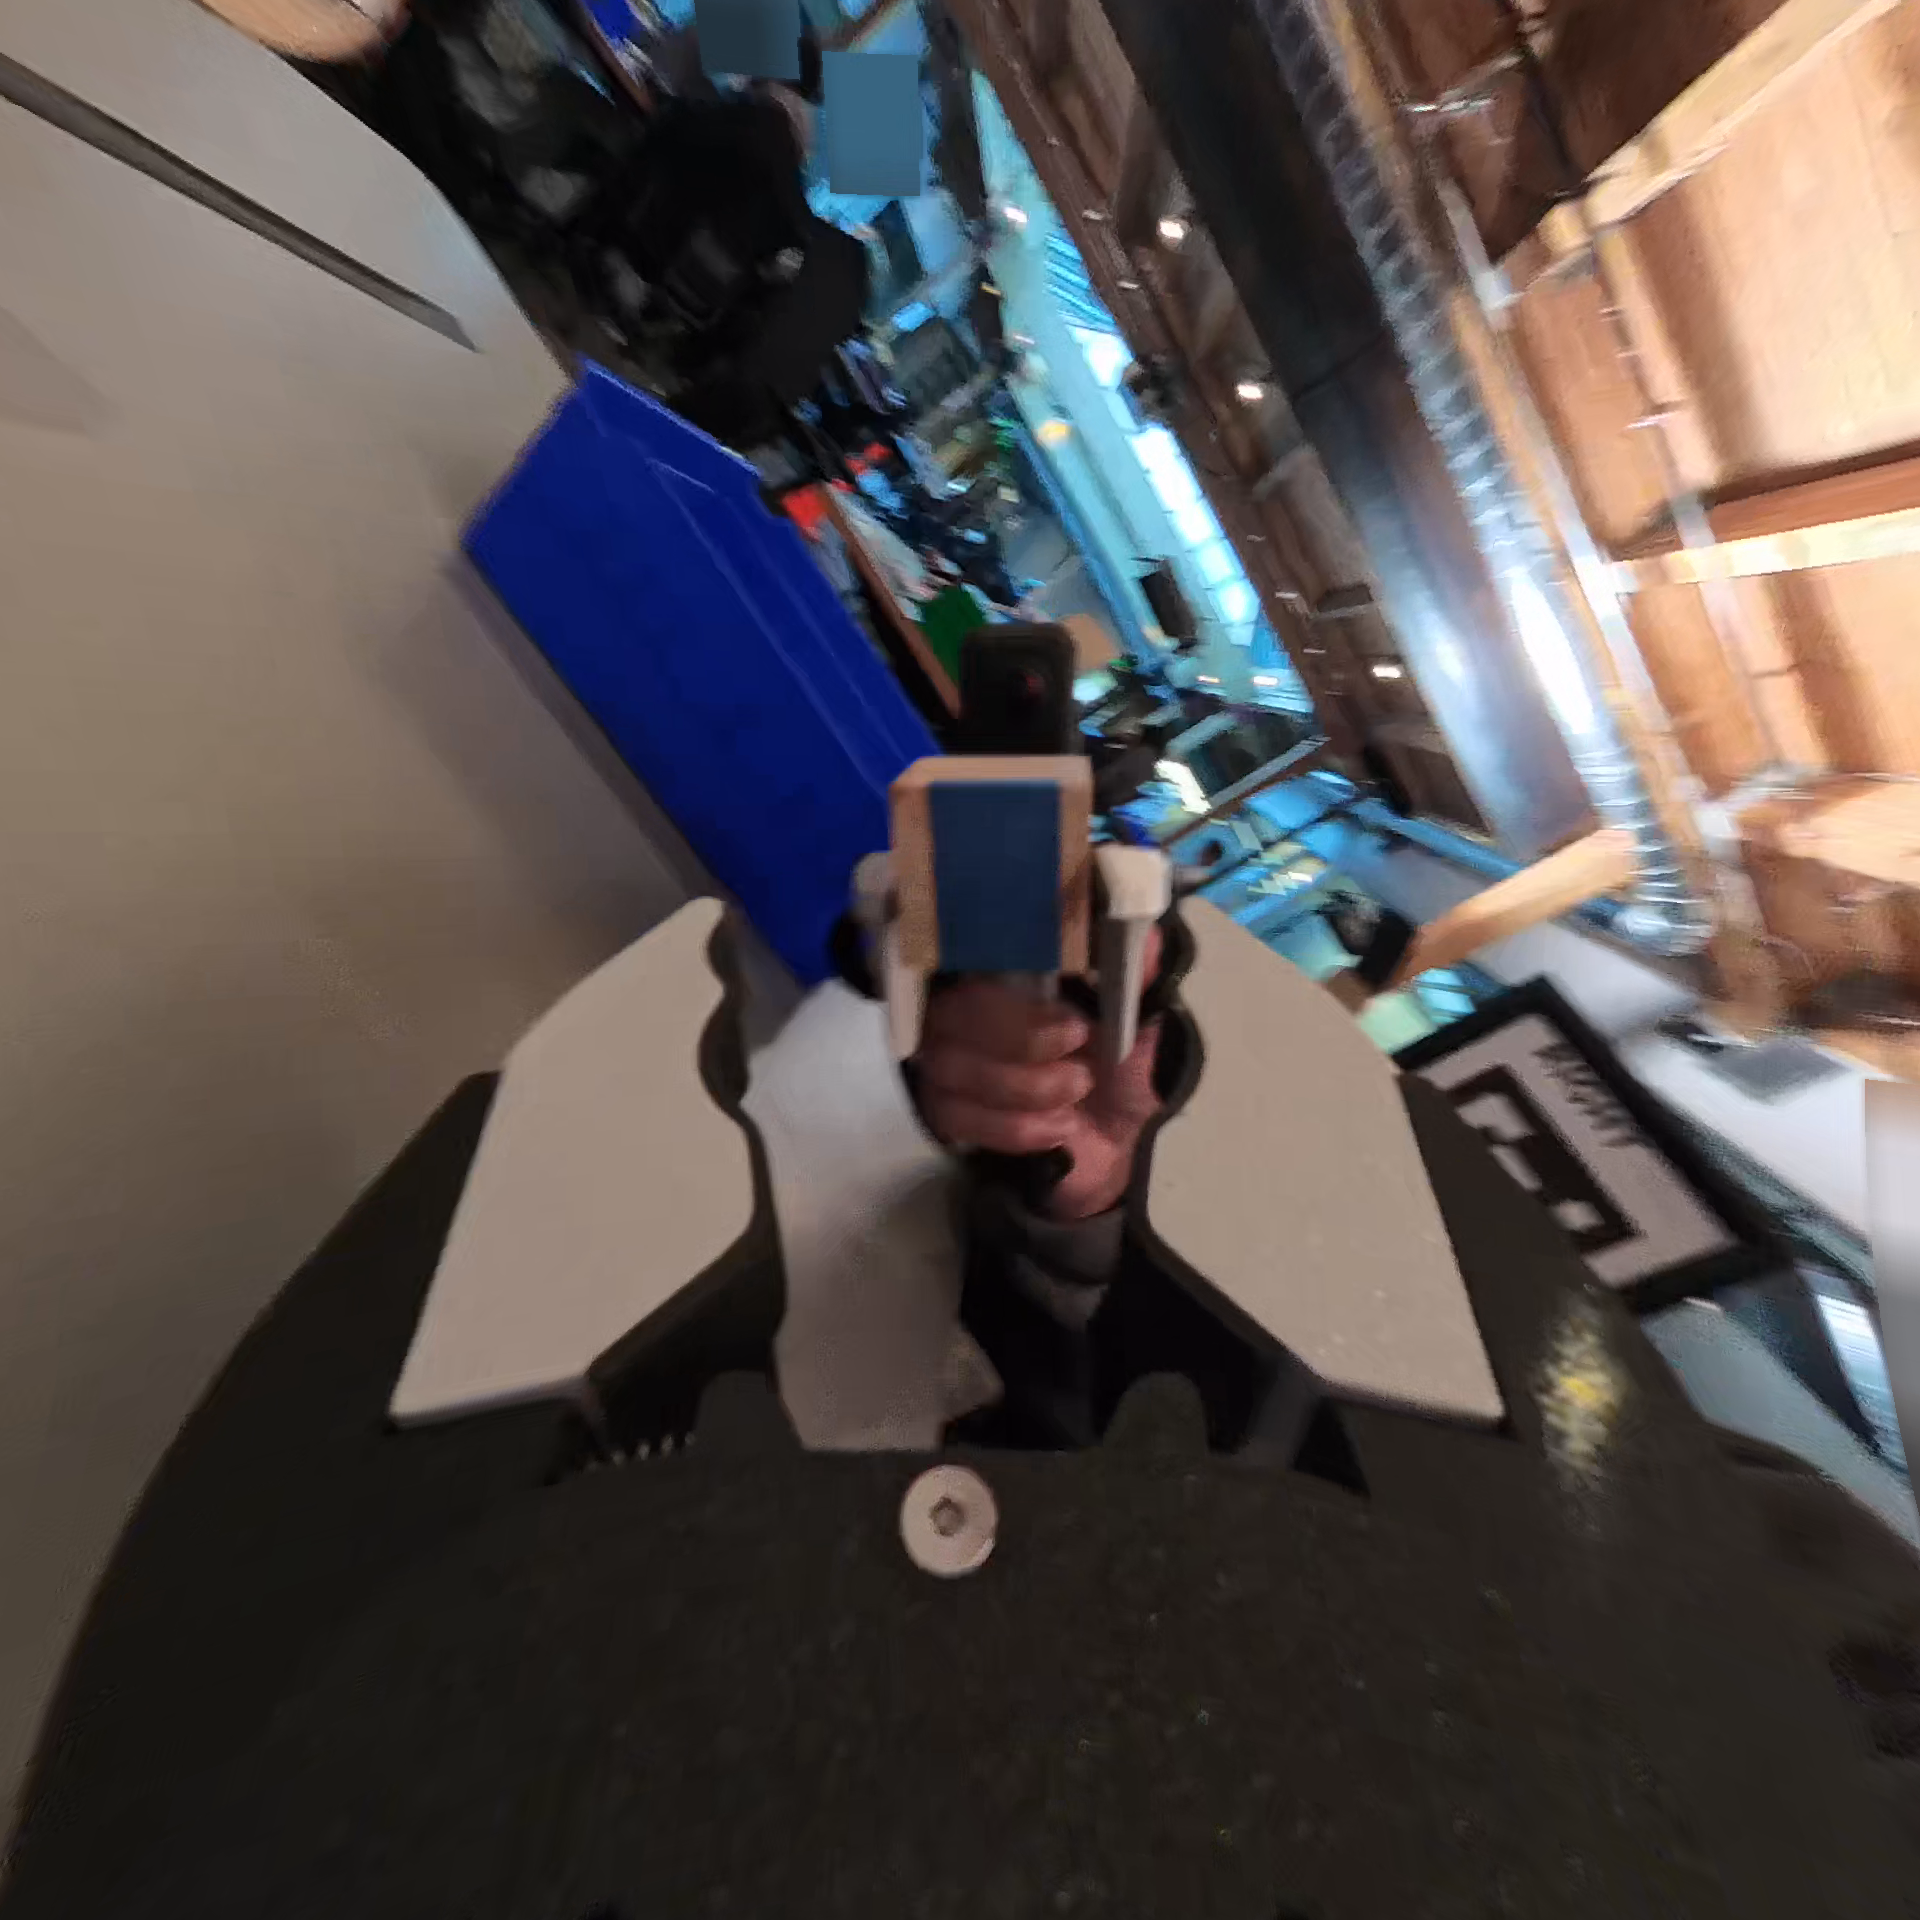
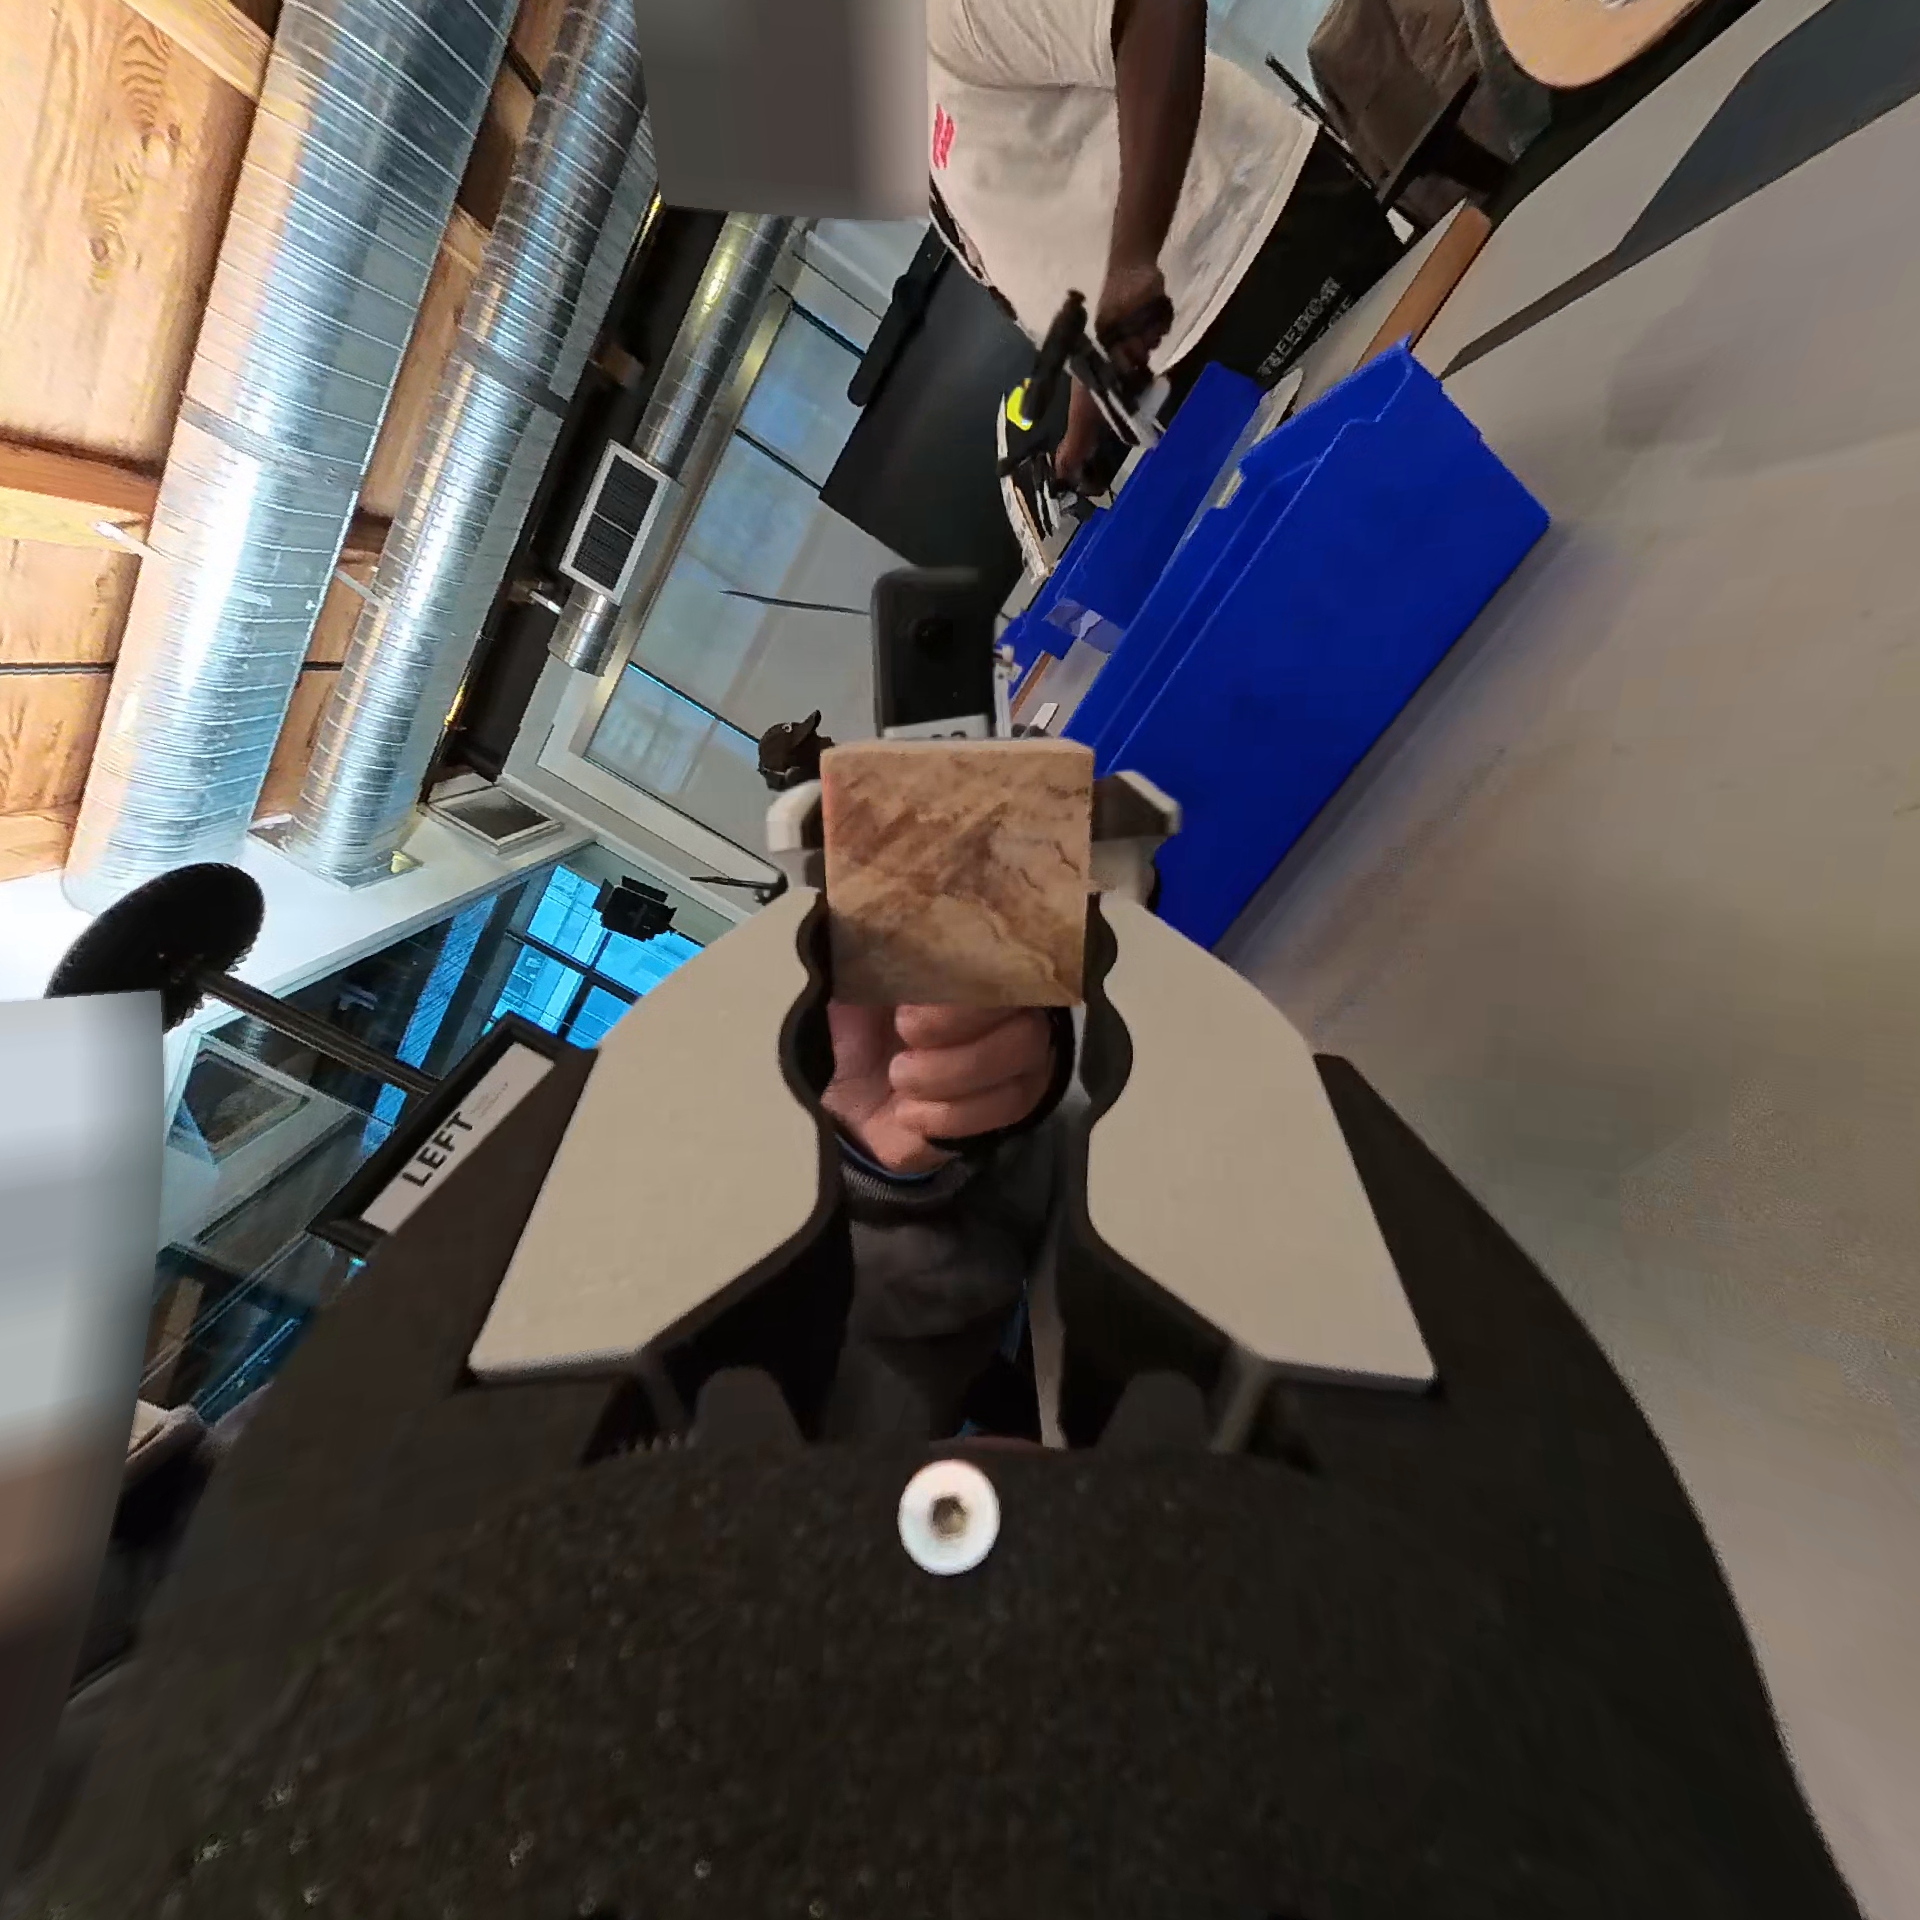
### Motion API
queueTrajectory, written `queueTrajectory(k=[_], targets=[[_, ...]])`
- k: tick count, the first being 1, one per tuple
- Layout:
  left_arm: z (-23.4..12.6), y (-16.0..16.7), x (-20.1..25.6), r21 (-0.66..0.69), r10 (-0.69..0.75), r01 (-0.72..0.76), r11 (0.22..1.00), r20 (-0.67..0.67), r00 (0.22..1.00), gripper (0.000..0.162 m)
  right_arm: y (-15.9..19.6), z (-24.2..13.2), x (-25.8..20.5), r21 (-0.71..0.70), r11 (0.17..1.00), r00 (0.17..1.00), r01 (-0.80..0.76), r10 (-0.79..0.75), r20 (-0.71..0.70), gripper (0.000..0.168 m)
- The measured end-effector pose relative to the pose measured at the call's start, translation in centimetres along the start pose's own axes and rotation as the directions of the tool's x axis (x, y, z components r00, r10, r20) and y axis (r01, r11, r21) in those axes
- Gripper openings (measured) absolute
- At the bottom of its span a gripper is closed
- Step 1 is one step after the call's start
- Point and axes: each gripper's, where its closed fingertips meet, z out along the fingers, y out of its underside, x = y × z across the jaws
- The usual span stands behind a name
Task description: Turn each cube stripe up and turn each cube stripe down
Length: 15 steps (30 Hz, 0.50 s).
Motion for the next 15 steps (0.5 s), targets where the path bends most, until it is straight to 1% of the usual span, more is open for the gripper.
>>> queueTrajectory(k=[1, 2, 4, 6, 8, 9, 10, 11, 12, 13, 14, 15], targets=[[-1.5, 0.3, -0.6, 0.015, 0.052, -0.053, 0.998, 0.075, 0.996, 0.087, 0.0, -0.3, -0.1, -0.006, 1.000, 1.000, 0.010, -0.010, -0.007, 0.045], [-2.9, 1.1, -0.8, 0.011, 0.107, -0.109, 0.994, 0.132, 0.986, 0.090, -0.1, -0.5, -0.2, -0.007, 1.000, 0.999, 0.026, -0.026, -0.020, 0.045], [-5.1, 4.3, -0.5, -0.009, 0.234, -0.236, 0.972, 0.176, 0.956, 0.087, -0.3, -1.0, -0.2, -0.013, 0.998, 0.997, 0.056, -0.057, -0.048, 0.045], [-6.3, 7.8, -0.3, -0.026, 0.322, -0.324, 0.946, 0.206, 0.924, 0.083, -0.7, -1.5, -0.4, -0.008, 0.996, 0.993, 0.083, -0.084, -0.078, 0.045], [-6.4, 10.7, 0.0, -0.091, 0.347, -0.335, 0.938, 0.195, 0.918, 0.080, -2.3, -2.7, -1.3, 0.014, 0.987, 0.980, 0.158, -0.155, -0.128, 0.045], [-6.1, 11.8, 0.4, -0.132, 0.338, -0.319, 0.938, 0.160, 0.927, 0.080, -3.6, -3.9, -2.2, 0.028, 0.973, 0.960, 0.230, -0.222, -0.173, 0.045], [-5.8, 12.5, 1.0, -0.159, 0.330, -0.310, 0.937, 0.119, 0.936, 0.078, -5.2, -5.5, -3.1, 0.035, 0.947, 0.921, 0.318, -0.300, -0.248, 0.045], [-5.6, 12.8, 1.3, -0.176, 0.332, -0.312, 0.934, 0.098, 0.938, 0.077, -7.1, -7.6, -3.9, 0.044, 0.907, 0.855, 0.418, -0.377, -0.355, 0.045], [-5.4, 13.1, 1.3, -0.198, 0.347, -0.324, 0.925, 0.092, 0.933, 0.076, -9.2, -10.2, -4.8, 0.041, 0.855, 0.763, 0.517, -0.439, -0.475, 0.045], [-5.3, 13.3, 1.1, -0.223, 0.369, -0.341, 0.913, 0.094, 0.925, 0.075, -11.2, -13.0, -5.4, 0.013, 0.800, 0.648, 0.599, -0.475, -0.596, 0.045], [-5.2, 13.4, 0.7, -0.243, 0.388, -0.355, 0.903, 0.106, 0.915, 0.073, -12.9, -15.8, -5.6, -0.041, 0.760, 0.521, 0.649, -0.483, -0.703, 0.045], [-5.1, 13.6, 0.4, -0.258, 0.397, -0.359, 0.897, 0.116, 0.910, 0.073, -14.3, -18.4, -5.1, -0.115, 0.749, 0.403, 0.652, -0.471, -0.785, 0.044]])
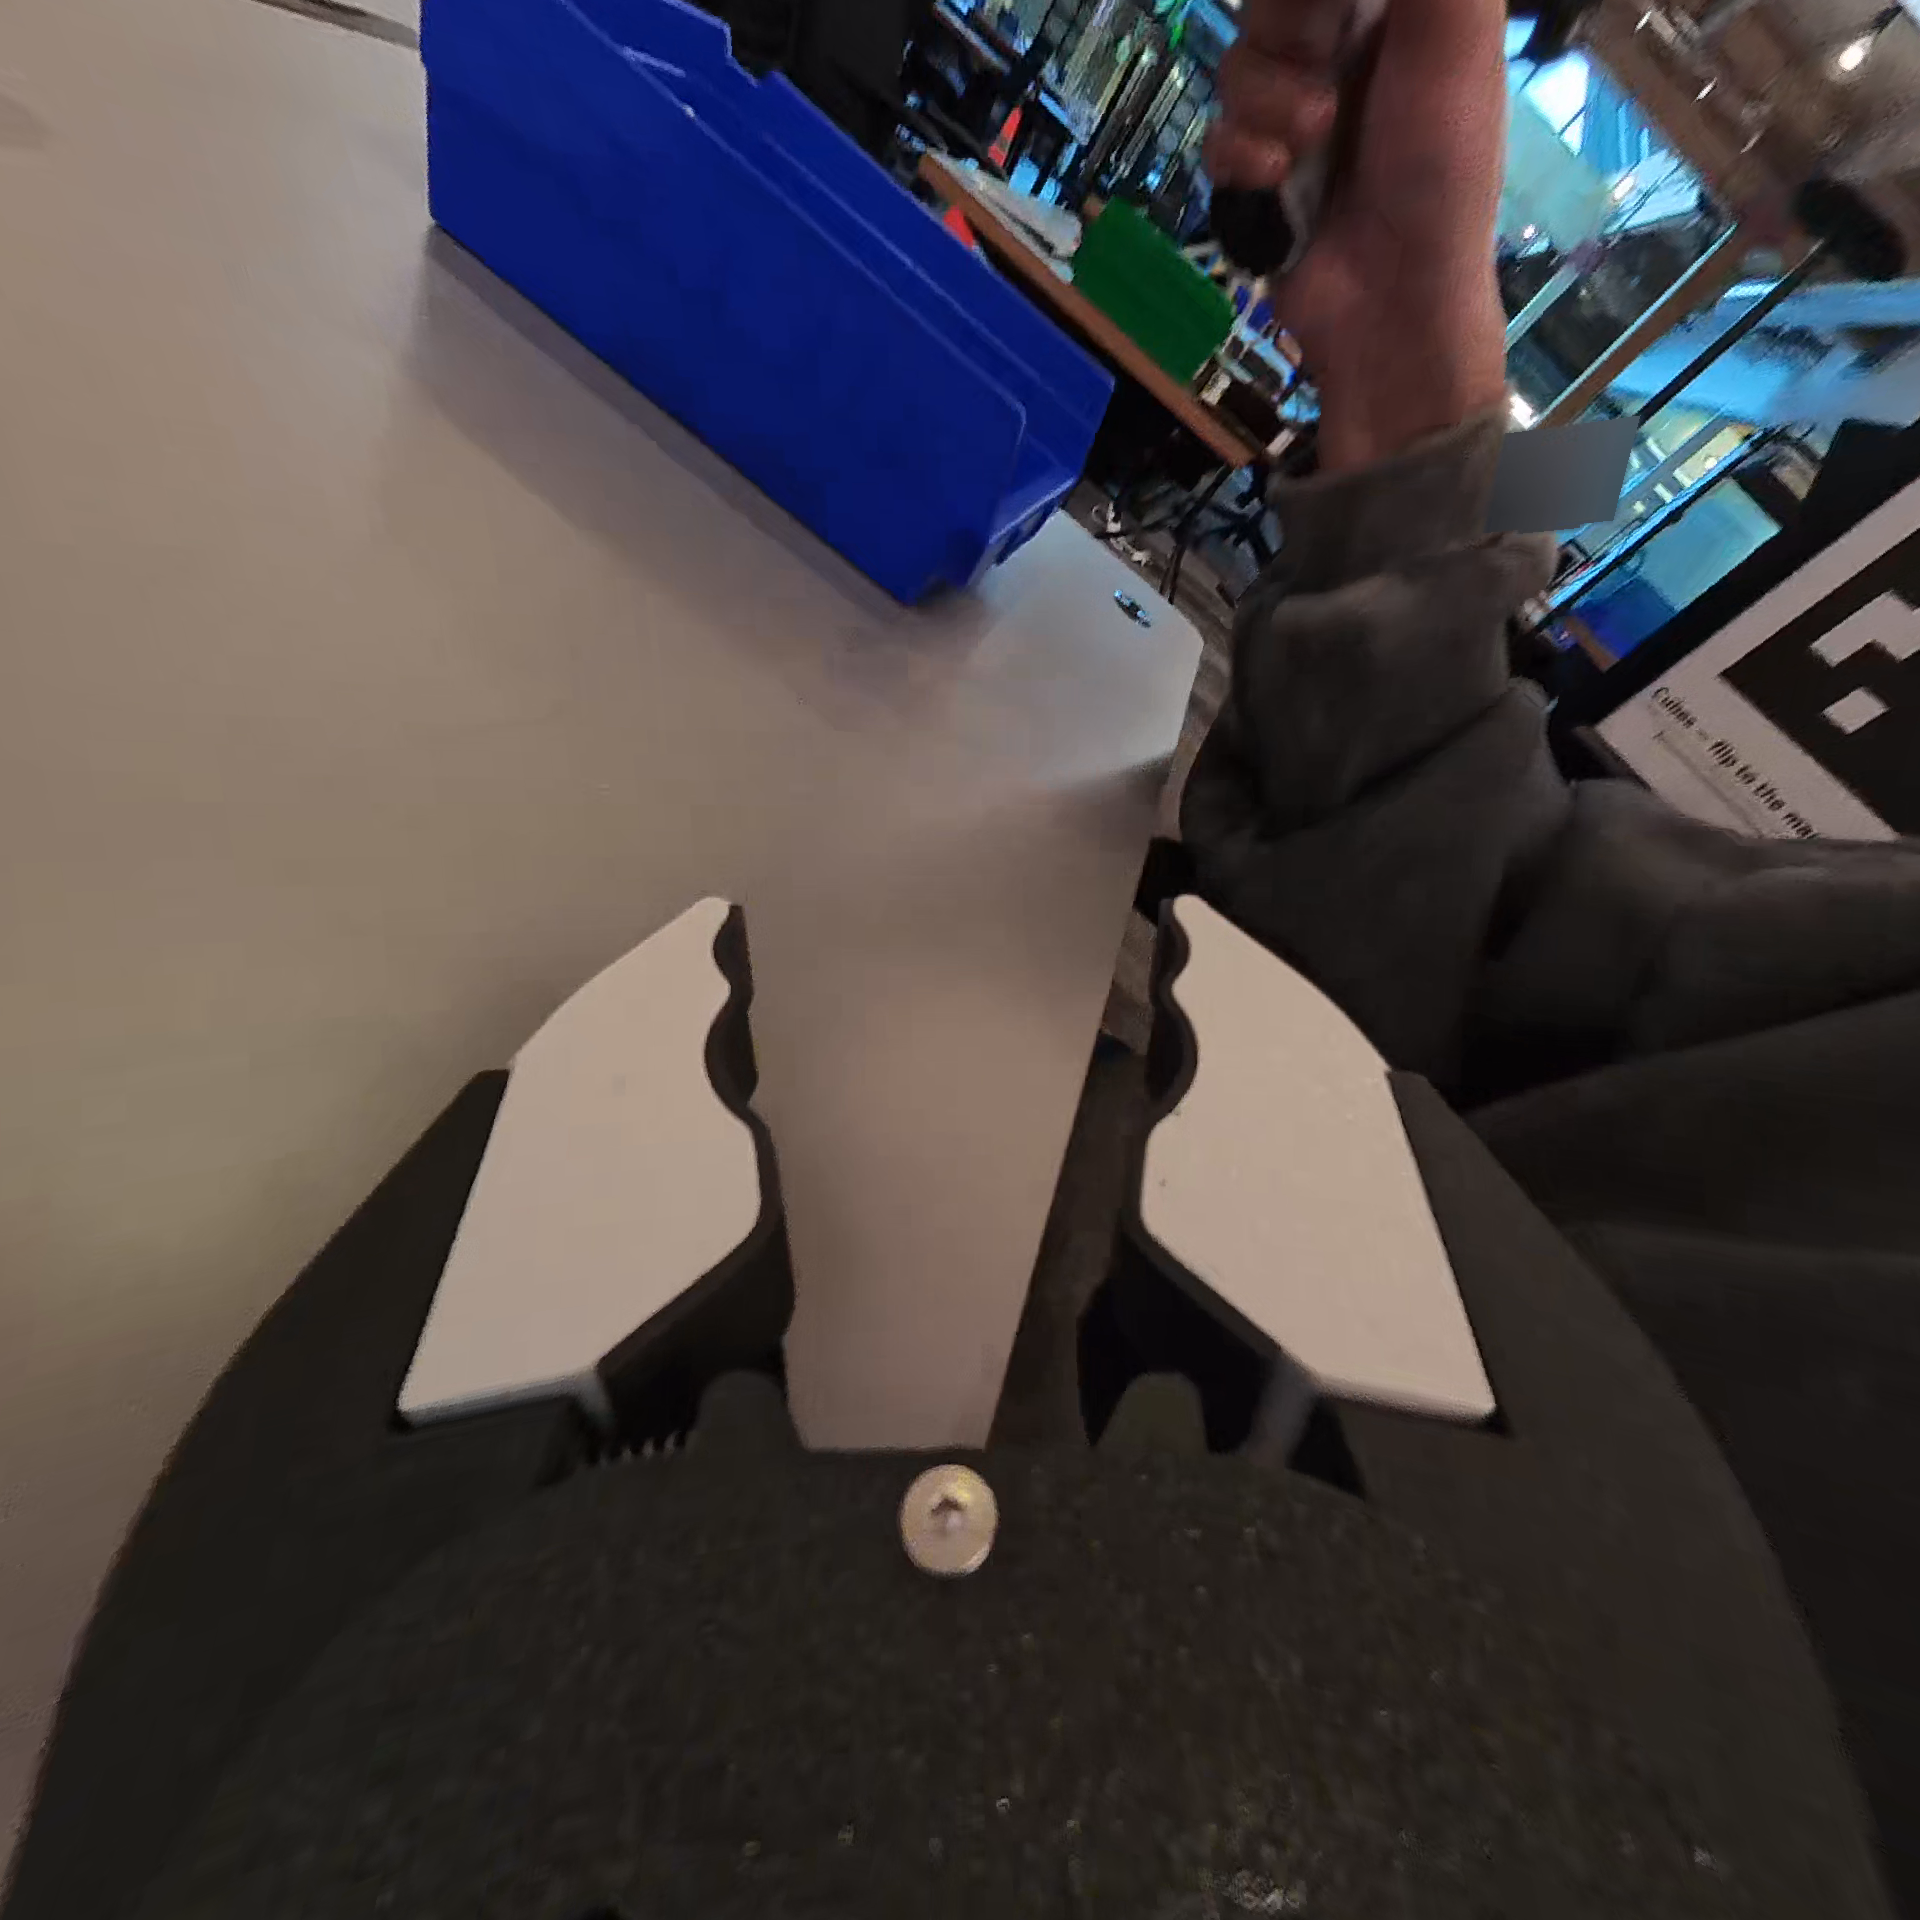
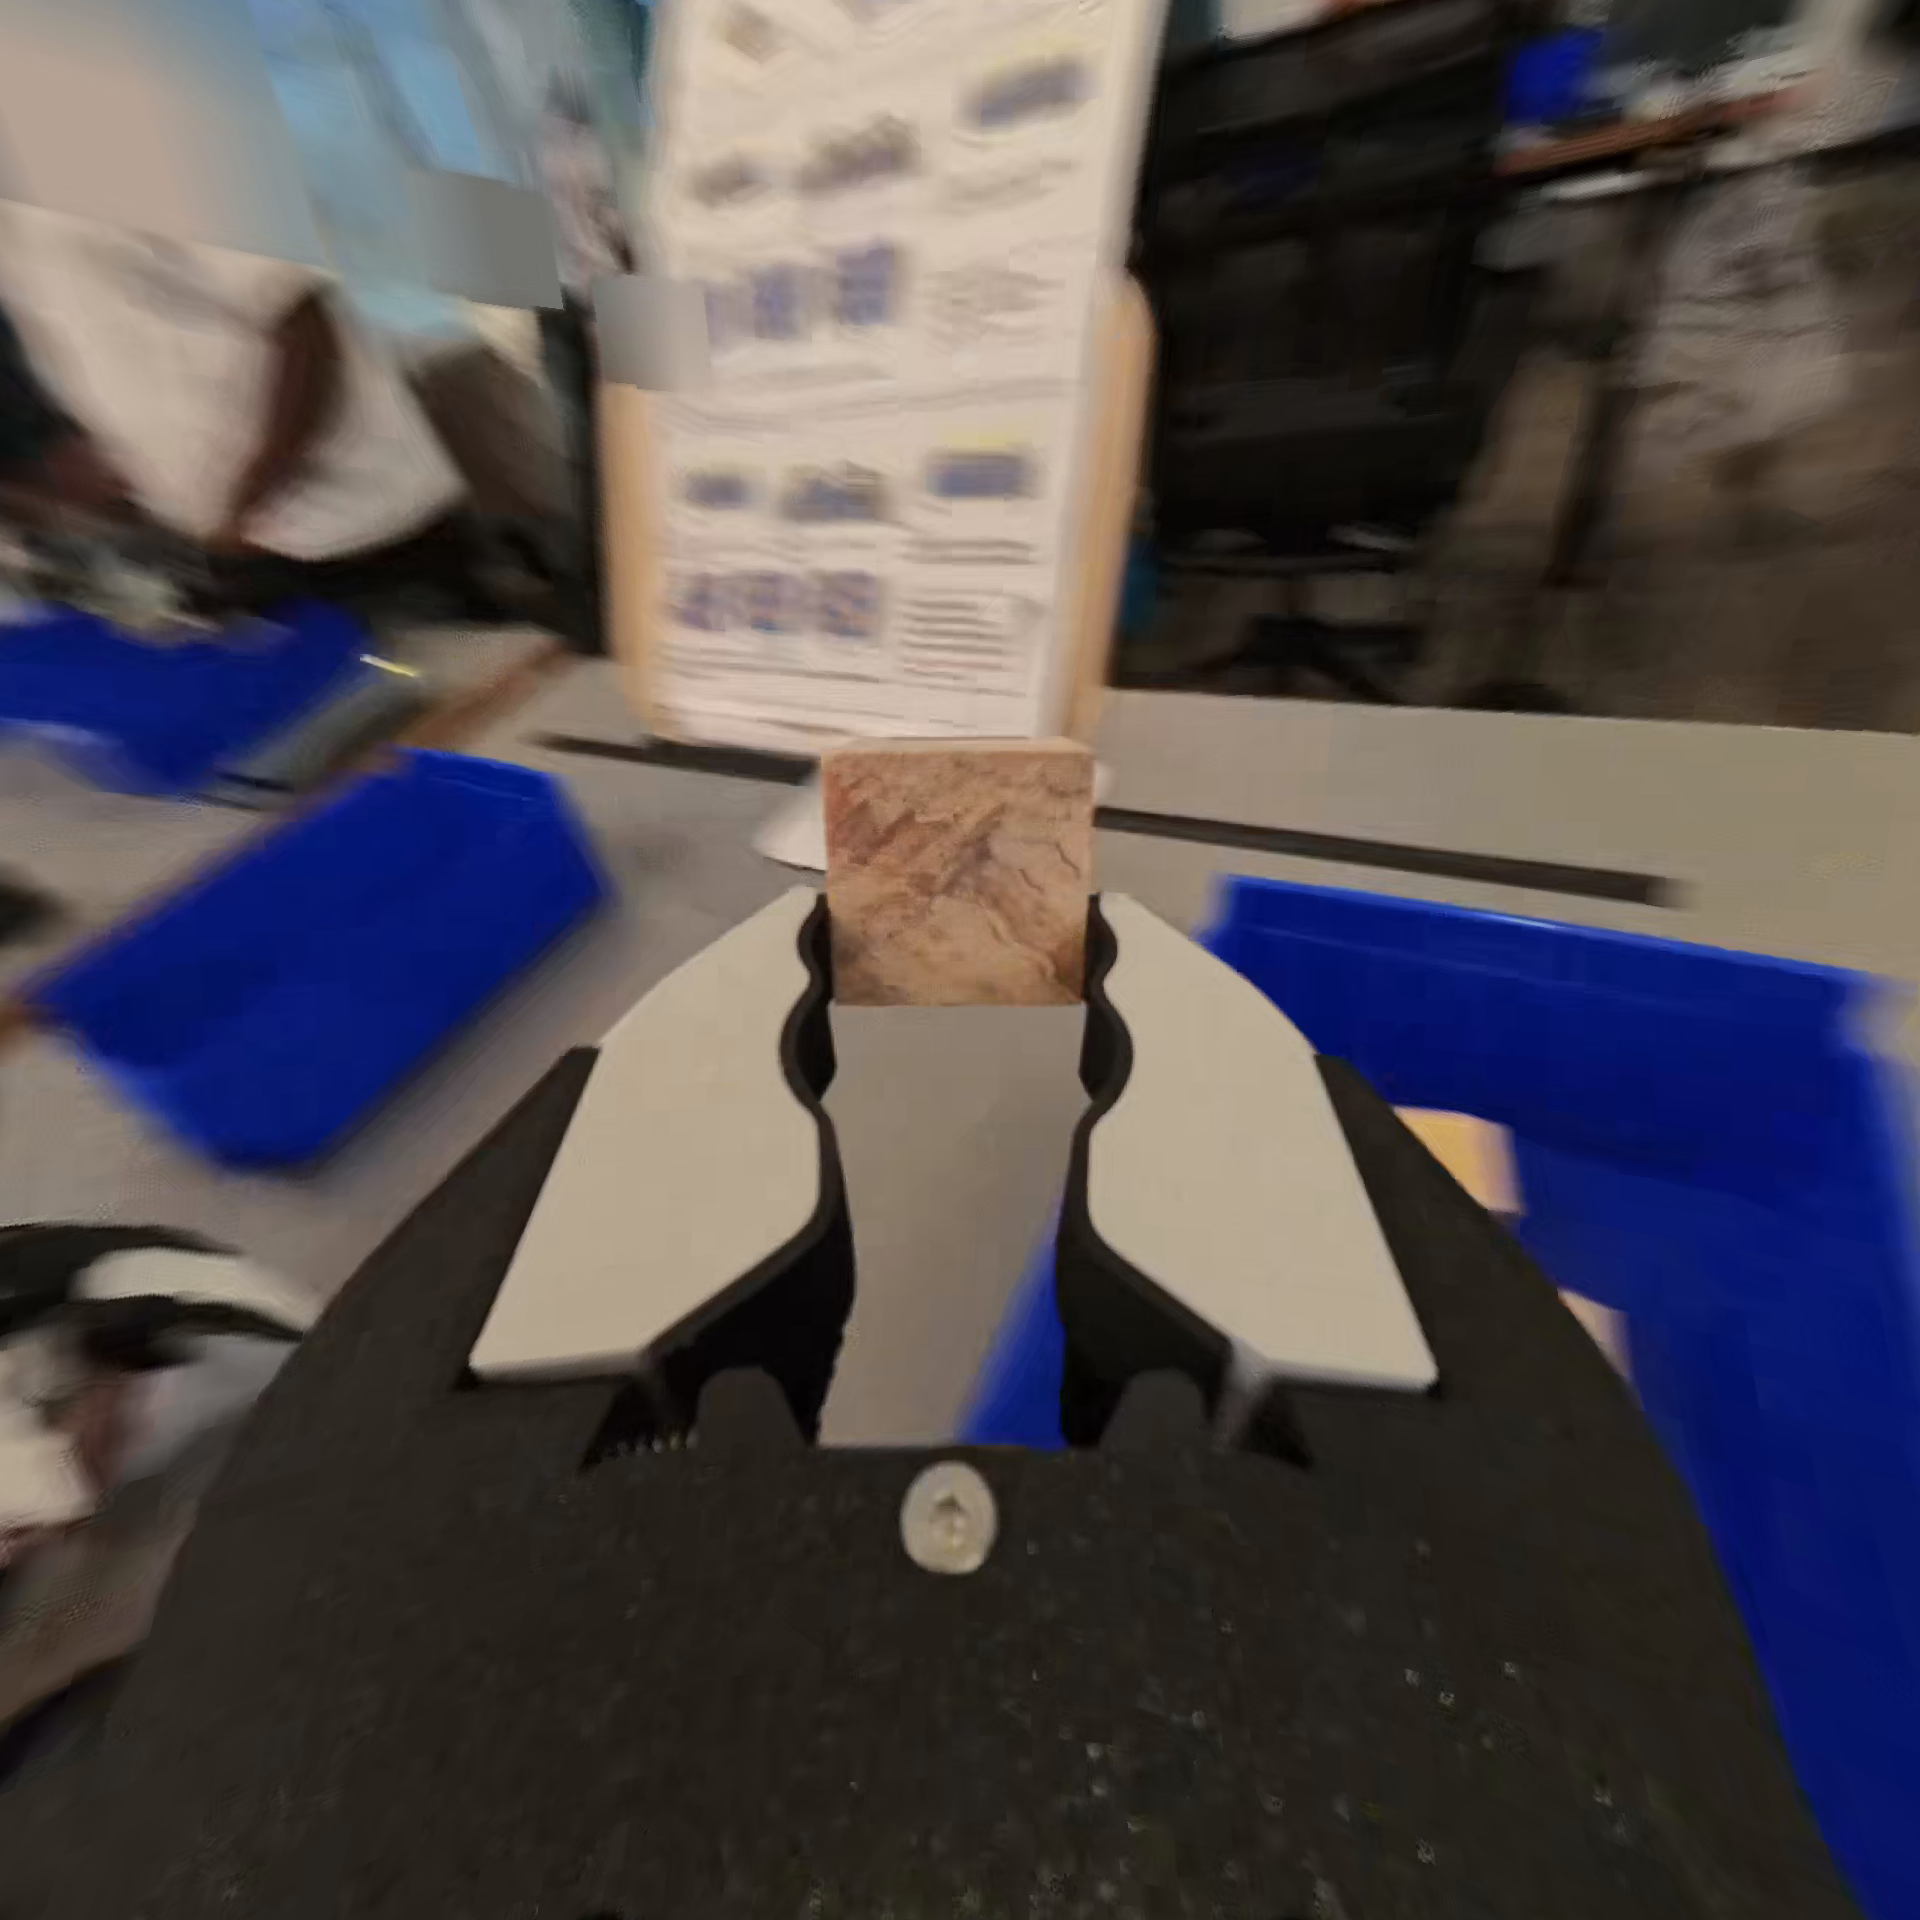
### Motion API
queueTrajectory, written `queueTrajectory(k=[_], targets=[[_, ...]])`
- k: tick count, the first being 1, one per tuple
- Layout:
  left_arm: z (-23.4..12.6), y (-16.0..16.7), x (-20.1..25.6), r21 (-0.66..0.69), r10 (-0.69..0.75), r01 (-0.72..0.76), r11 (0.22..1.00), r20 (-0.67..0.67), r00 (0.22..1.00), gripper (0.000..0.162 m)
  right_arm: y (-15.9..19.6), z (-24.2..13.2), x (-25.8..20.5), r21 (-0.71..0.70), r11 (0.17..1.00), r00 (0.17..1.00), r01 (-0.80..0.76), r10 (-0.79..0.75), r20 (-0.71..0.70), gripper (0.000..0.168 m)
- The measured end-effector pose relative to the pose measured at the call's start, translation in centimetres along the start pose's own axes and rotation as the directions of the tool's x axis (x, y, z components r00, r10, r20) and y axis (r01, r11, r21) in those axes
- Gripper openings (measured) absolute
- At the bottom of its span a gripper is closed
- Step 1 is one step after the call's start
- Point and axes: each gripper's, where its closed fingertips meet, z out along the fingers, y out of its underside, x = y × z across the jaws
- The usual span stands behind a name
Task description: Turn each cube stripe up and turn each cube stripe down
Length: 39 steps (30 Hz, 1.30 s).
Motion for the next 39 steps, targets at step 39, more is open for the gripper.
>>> queueTrajectory(k=[39], targets=[[-2.6, -2.1, -1.4, 0.055, 0.148, -0.164, 0.985, 0.220, 0.964, 0.083, 3.6, 0.7, -9.6, 0.062, 0.986, 0.911, 0.153, -0.165, 0.378, 0.070]])
